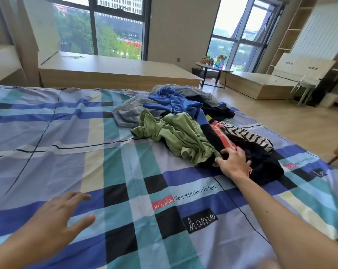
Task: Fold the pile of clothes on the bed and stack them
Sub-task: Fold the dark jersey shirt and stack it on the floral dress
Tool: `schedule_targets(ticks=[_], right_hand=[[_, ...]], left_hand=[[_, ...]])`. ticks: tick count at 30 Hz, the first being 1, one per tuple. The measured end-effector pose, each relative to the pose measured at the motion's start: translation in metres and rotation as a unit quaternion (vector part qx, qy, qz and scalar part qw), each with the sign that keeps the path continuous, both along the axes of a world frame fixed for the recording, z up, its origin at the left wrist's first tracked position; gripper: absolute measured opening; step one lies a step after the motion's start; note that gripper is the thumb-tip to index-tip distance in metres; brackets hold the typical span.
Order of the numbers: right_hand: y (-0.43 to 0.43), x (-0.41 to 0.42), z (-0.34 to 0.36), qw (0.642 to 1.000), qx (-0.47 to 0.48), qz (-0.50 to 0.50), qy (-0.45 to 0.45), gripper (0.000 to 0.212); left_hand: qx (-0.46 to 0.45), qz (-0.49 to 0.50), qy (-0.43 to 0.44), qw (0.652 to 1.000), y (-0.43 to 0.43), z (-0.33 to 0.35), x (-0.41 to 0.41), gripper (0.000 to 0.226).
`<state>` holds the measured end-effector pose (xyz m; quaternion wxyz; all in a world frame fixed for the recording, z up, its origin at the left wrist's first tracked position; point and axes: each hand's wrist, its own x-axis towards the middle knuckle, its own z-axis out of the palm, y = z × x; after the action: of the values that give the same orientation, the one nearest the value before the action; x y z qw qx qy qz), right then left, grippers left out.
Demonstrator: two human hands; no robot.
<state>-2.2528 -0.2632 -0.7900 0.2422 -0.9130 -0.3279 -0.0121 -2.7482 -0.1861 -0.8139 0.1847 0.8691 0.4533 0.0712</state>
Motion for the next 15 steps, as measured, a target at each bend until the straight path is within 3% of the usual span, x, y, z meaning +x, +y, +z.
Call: schedule_targets(ticks=[3,7,11,15], right_hand=[[-0.002,0.0,-0.009,0.999,0.042,-0.004,0.027,0.046],[0.008,-0.025,0.016,0.982,0.186,0.023,0.003,0.033],[0.021,-0.08,0.053,0.946,0.3,0.121,-0.005,0.021],[0.017,-0.16,0.074,0.902,0.336,0.257,0.088,0.02]], left_hand=[[-0.01,-0.005,-0.004,1.0,0.002,0.001,-0.001,0.079],[-0.007,-0.004,-0.013,1.0,0.001,0.006,0.0,0.083],[-0.007,-0.007,-0.036,0.999,-0.011,0.017,0.008,0.073],[-0.056,0.007,-0.109,0.992,-0.023,0.026,0.011,0.075]])
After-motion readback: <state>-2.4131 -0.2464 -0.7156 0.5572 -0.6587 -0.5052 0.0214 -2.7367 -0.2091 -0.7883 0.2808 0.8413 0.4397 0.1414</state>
